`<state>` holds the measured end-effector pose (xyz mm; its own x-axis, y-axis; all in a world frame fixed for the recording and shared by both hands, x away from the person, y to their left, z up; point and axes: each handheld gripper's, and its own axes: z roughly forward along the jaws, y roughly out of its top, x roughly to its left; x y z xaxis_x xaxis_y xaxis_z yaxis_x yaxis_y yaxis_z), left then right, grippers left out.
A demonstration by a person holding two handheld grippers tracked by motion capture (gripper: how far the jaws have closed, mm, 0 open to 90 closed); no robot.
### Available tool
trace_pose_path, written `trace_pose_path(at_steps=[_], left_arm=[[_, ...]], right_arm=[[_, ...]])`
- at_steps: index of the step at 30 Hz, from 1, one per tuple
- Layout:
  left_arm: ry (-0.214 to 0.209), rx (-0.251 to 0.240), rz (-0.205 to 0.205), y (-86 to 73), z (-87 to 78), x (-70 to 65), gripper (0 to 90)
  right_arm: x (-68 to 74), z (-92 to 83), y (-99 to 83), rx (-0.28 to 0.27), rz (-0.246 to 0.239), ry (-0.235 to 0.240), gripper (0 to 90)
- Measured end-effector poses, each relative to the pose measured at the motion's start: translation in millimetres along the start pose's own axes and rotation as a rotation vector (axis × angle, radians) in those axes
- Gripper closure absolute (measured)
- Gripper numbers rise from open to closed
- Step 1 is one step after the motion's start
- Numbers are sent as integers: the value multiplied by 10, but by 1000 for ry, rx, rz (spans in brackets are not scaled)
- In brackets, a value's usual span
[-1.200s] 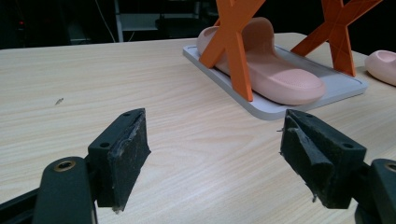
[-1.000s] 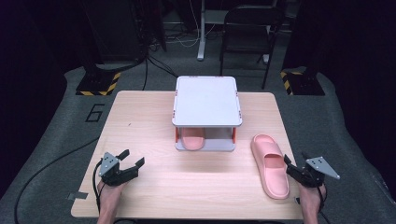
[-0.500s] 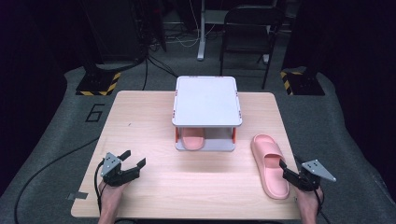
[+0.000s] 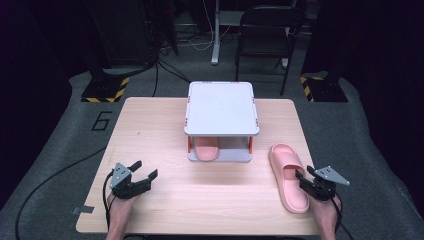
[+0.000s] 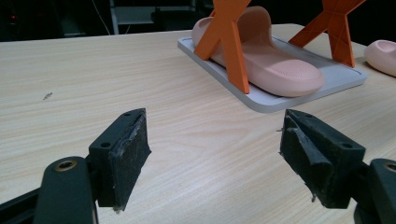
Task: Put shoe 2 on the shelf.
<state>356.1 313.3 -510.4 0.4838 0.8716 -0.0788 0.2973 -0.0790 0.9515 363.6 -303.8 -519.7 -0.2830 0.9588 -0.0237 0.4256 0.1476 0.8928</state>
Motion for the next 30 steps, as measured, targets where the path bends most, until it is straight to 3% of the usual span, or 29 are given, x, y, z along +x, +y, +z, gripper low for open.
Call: trace_pose_path(at_steps=[4, 10, 14, 18, 30], left_arm=[[0, -1, -3, 1, -2, -2, 236], [0, -5, -1, 6, -5, 2, 239], [1, -1, 0, 6, -5, -4, 240], [4, -4, 0, 6, -1, -9, 242], [-10, -14, 20, 111, -8, -73, 242]], right_arm=[[-21, 41, 14, 7, -2, 26, 581], [-48, 53, 9, 11, 13, 20, 729], [-64, 54, 3, 14, 32, 11, 741], [-37, 51, 11, 15, 3, -11, 770], [36, -58, 101, 11, -33, -11, 822]])
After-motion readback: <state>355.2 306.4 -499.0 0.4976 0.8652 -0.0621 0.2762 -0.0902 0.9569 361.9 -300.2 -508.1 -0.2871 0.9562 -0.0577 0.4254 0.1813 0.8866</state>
